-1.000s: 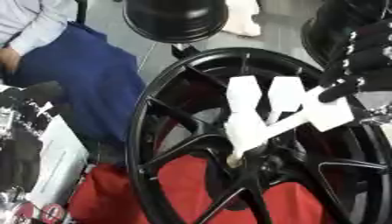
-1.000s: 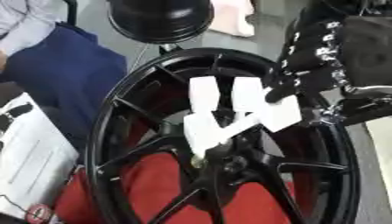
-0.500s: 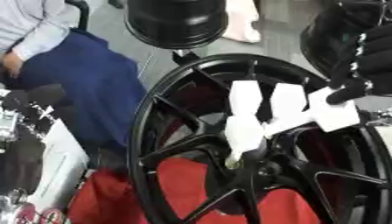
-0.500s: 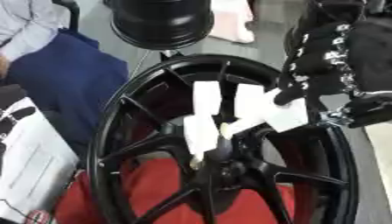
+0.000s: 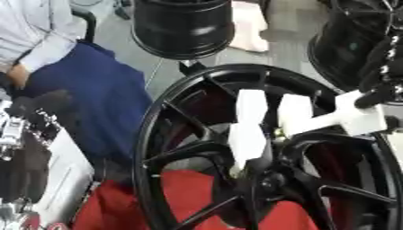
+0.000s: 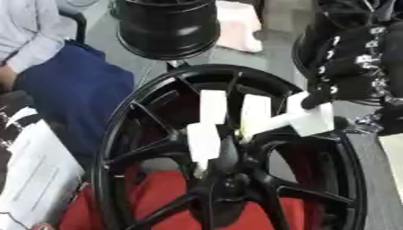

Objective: Pull the pin out of the wheel hub.

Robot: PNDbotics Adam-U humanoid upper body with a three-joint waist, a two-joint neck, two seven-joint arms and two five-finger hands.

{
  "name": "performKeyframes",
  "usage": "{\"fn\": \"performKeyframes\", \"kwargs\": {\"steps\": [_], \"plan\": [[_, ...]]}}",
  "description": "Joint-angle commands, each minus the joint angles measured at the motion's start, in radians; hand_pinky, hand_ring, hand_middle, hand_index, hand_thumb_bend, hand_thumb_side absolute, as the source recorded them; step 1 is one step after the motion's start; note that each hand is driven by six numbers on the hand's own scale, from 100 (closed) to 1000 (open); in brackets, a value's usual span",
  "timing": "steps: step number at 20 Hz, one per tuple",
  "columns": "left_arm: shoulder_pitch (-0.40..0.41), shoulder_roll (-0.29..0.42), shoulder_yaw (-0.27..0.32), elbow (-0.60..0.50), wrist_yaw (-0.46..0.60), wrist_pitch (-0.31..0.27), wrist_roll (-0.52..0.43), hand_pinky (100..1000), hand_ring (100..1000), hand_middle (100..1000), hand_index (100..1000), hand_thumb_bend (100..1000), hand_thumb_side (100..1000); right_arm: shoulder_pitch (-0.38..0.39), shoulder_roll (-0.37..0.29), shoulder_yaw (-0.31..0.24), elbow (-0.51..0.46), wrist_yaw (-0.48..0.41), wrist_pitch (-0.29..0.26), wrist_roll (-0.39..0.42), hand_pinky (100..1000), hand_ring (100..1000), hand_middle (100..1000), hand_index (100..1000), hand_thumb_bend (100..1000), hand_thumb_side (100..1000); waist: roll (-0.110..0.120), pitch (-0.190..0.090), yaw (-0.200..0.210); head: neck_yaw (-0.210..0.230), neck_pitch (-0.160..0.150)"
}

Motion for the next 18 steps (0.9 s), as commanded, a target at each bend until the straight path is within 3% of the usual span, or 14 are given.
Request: {"fn": "performKeyframes", "kwargs": {"steps": [1,18], "plan": [[-0.001,0.005,0.009,-0.022,0.003,-0.002,-0.001,774,859,741,724,170,788,0.009,-0.060,-0.030,-0.020,0.025,0.001,-0.017,630,637,357,500,384,100,0.008,-0.023,-0.005,0.005,-0.014],[0.007,0.006,0.011,-0.022,0.007,0.002,-0.002,774,862,743,724,172,790,0.109,-0.142,-0.097,-0.039,0.099,0.034,-0.126,633,644,355,498,382,100,0.007,-0.034,-0.031,0.031,-0.026]]}}
